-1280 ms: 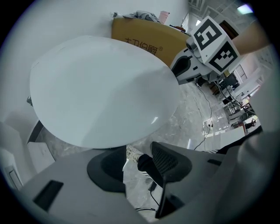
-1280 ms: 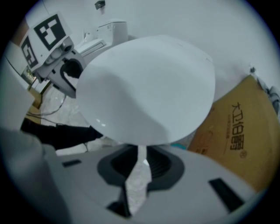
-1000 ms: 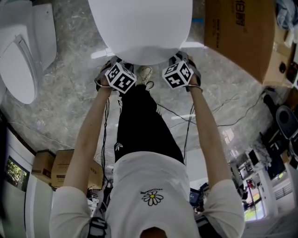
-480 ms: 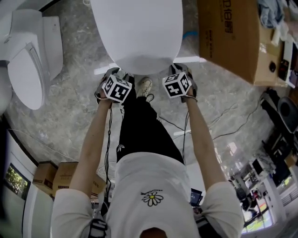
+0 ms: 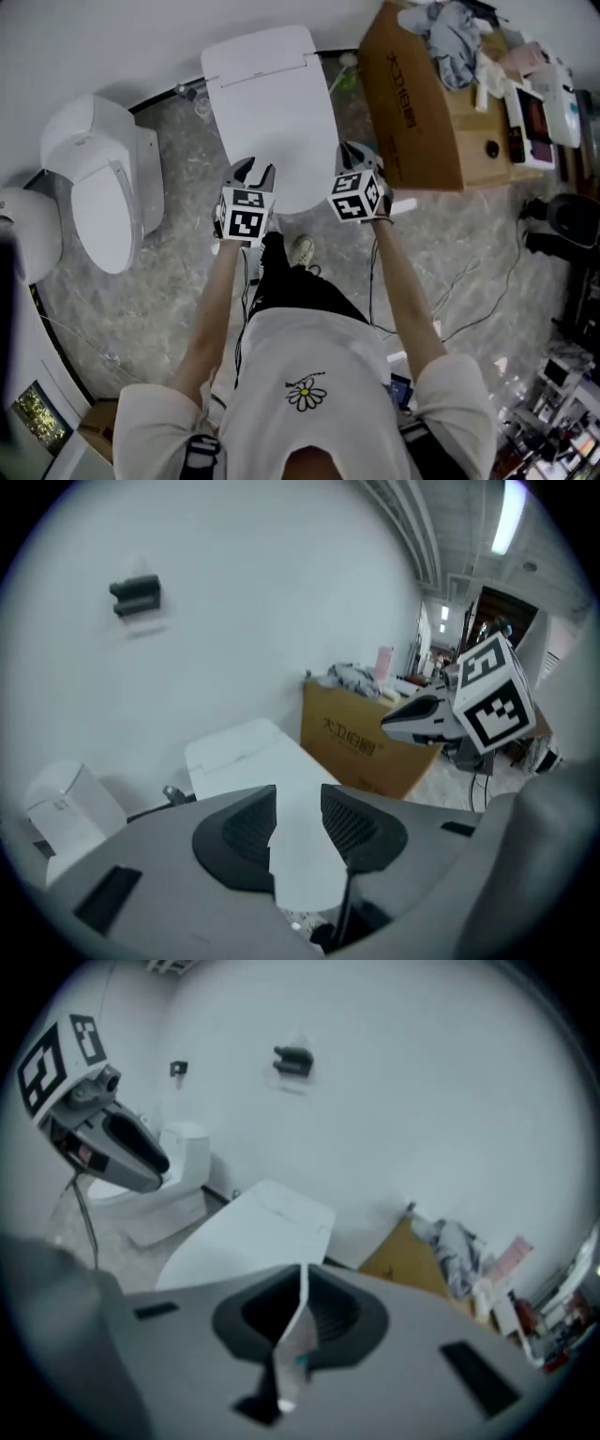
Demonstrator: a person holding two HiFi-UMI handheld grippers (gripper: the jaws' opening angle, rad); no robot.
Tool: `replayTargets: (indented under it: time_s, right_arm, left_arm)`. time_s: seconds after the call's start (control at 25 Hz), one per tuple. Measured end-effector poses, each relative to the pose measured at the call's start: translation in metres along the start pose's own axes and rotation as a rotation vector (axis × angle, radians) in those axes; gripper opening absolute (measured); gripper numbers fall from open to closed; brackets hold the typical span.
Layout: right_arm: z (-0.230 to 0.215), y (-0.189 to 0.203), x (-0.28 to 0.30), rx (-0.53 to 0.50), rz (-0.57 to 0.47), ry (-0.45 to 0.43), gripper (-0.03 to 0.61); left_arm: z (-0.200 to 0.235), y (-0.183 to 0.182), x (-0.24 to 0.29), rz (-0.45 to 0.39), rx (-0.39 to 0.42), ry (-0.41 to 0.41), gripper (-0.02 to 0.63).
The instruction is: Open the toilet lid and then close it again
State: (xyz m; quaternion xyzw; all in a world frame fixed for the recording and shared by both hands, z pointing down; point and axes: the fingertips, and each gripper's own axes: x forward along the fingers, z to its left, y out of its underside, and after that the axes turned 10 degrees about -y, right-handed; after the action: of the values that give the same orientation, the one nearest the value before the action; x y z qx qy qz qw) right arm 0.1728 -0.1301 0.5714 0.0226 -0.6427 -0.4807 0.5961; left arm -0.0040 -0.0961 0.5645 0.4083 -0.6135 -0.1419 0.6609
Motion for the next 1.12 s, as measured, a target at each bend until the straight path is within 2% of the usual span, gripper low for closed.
replayTargets:
  time_s: [0.12, 0.24, 0.36, 0.48, 0.6, 0.72, 0.92, 1.12]
  right_arm:
    - [-0.015, -0.081, -0.072, -0.071, -0.198, 0.120, 0.040]
    - [-0.011, -0.151, -0.140, -0.088, -0.407, 0.166, 0.040]
    - [-0.007, -0.187, -0.196, -0.038, -0.582, 0.142, 0.040]
    - [-0.002, -0.199, -0.243, 0.029, -0.711, 0.137, 0.040]
    - [0.006, -0.206, -0.286, 0.081, -0.811, 0.163, 0.038]
    - [0.011, -0.209, -0.315, 0.118, -0.869, 0.181, 0.037]
    - [0.020, -0.217, -0.333, 0.070, -0.891, 0.226, 0.031]
    - [0.020, -0.224, -0.332, 0.083, -0.900, 0.234, 0.031]
  left_arm:
    - [0.010, -0.086, -0.060, -0.216, 0.024, -0.076, 0.149]
    - [0.018, -0.157, -0.122, -0.420, 0.024, -0.121, 0.129]
    - [0.010, -0.207, -0.180, -0.590, 0.009, -0.152, 0.102]
    - [0.000, -0.233, -0.231, -0.722, -0.018, -0.182, 0.041]
    - [0.001, -0.242, -0.268, -0.796, -0.070, -0.184, 0.026]
    - [0.004, -0.249, -0.289, -0.832, -0.098, -0.188, 0.026]
    - [0.015, -0.259, -0.308, -0.883, -0.106, -0.189, 0.026]
    - [0.024, -0.263, -0.308, -0.904, -0.091, -0.189, 0.026]
